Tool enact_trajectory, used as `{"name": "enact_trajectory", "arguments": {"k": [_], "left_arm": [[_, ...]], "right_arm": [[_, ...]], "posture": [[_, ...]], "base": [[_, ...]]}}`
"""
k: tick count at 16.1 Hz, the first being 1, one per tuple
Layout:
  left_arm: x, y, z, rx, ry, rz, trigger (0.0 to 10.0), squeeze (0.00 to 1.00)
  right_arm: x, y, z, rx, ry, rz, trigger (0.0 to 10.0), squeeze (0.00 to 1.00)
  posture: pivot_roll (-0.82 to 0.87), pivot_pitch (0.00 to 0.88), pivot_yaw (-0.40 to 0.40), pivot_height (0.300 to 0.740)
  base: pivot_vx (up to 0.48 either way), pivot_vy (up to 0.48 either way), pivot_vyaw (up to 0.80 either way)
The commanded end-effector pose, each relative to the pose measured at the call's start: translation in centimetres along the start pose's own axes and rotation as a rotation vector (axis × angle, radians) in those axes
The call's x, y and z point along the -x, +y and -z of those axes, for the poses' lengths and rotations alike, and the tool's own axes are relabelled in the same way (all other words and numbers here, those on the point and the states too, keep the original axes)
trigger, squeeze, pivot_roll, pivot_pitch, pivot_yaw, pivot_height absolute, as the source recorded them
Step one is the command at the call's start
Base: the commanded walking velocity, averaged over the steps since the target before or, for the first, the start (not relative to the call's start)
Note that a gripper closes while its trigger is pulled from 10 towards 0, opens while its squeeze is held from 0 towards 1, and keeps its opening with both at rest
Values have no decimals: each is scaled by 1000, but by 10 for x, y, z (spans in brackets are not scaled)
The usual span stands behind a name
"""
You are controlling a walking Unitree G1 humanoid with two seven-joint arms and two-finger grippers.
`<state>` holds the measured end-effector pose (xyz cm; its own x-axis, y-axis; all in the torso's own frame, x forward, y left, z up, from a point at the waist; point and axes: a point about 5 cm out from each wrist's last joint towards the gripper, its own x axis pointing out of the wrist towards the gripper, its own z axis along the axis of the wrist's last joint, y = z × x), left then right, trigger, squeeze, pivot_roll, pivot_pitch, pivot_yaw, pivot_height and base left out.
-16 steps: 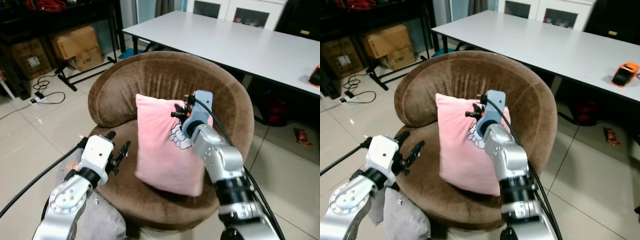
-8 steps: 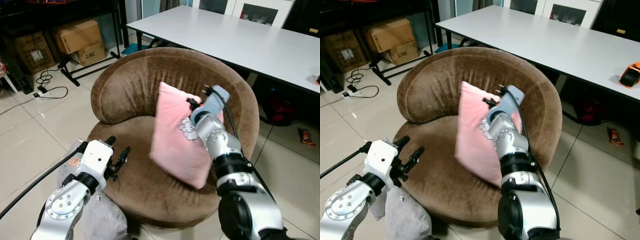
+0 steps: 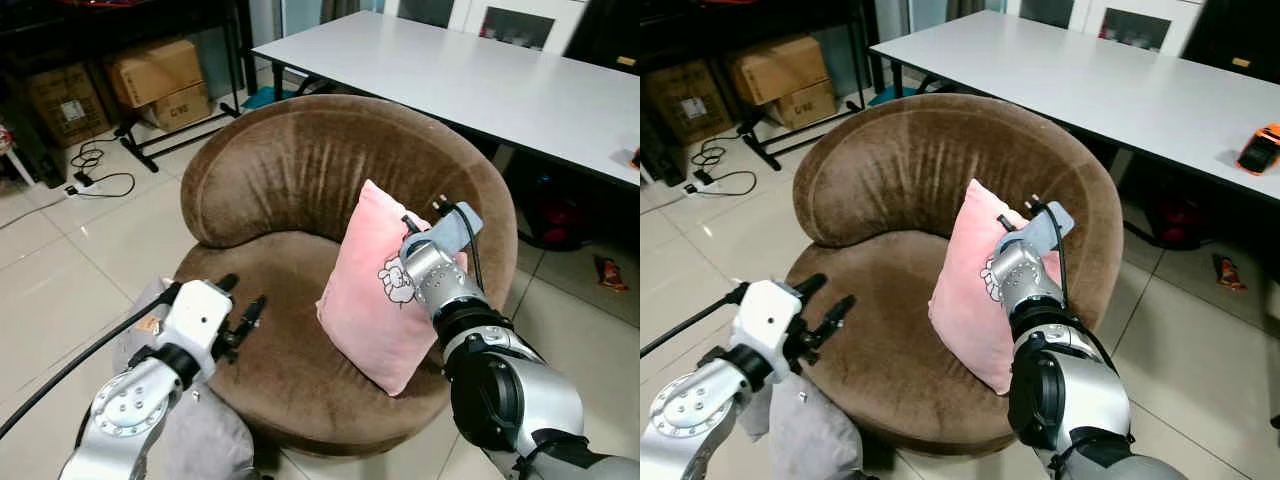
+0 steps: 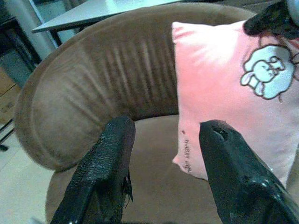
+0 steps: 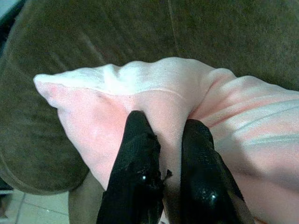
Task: Move the pillow to the sofa from floor
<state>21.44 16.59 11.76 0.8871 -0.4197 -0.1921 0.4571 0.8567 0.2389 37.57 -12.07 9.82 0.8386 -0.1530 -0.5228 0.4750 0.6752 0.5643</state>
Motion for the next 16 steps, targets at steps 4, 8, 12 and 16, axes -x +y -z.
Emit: {"name": "enact_trajectory", "arguments": {"k": [4,8,12,16], "left_arm": [[-3,2,-2,-7,1,8,10000,0],[-8,9,-5,-17,-24,-48,10000,0],[-16,19,-4,37,-26,-195,10000,0],[-23,34,0,69,-44,-358,10000,0]], "right_arm": [[3,29,-20,-3,-71,-124,10000,1000],[9,52,-52,119,-194,-328,10000,1000],[12,41,-74,236,-314,-456,10000,0],[37,-3,-62,369,-359,-584,10000,0]], "posture": [[-17,0,-12,740],[-23,0,-10,740],[-22,0,-22,740],[-21,0,-35,740]], "base": [[0,0,0],[0,0,0],[0,0,0],[0,0,0]]}}
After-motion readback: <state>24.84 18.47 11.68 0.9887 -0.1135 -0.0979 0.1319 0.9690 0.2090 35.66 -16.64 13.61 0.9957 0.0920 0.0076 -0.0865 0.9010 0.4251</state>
